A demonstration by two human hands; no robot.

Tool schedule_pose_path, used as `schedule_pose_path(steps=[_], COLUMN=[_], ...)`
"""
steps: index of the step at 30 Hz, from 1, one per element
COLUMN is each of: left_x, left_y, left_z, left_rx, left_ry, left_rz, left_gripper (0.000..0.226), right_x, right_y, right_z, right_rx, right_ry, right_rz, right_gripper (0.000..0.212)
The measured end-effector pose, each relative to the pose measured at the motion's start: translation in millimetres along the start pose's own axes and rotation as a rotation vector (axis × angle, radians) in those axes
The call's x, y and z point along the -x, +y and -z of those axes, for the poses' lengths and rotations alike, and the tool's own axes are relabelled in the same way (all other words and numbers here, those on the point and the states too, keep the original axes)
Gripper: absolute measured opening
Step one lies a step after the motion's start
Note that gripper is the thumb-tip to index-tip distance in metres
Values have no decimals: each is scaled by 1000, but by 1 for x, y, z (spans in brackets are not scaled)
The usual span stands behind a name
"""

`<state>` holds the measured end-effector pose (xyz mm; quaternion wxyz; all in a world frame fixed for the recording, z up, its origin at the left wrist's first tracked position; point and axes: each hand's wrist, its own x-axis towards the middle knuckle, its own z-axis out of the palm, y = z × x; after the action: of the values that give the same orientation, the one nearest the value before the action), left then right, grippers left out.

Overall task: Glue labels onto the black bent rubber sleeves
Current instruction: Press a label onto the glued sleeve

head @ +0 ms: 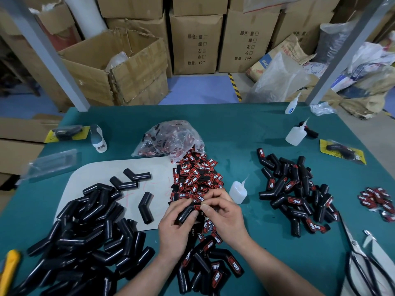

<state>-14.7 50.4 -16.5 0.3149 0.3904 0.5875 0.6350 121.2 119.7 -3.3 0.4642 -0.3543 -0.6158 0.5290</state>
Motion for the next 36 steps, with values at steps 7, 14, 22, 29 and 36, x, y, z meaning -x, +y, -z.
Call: schedule_pose_path(steps=[7, 14, 22, 29, 36], left_x=[0, 0, -5, -8, -6], left_y=[0, -4, -10, -10, -9], left_z=[0, 1, 2, 4, 3], left_rx=[-3, 2, 79, 126, 34], left_ry=[1, 6, 36, 70, 26], left_rz=[2, 0, 83, 158, 85], left_gripper=[30, 37, 35, 31, 32], right_x=[1, 2, 1, 5, 7], right_y=[1, 1, -3, -9, -10], right_z=[0, 0, 0, -1, -6], right_rx=[0, 17, -31, 6, -34], right_ry=[2, 1, 101, 77, -62], right_rz=[-3, -1, -78, -257, -387], right_gripper=[3, 5, 18, 8, 15])
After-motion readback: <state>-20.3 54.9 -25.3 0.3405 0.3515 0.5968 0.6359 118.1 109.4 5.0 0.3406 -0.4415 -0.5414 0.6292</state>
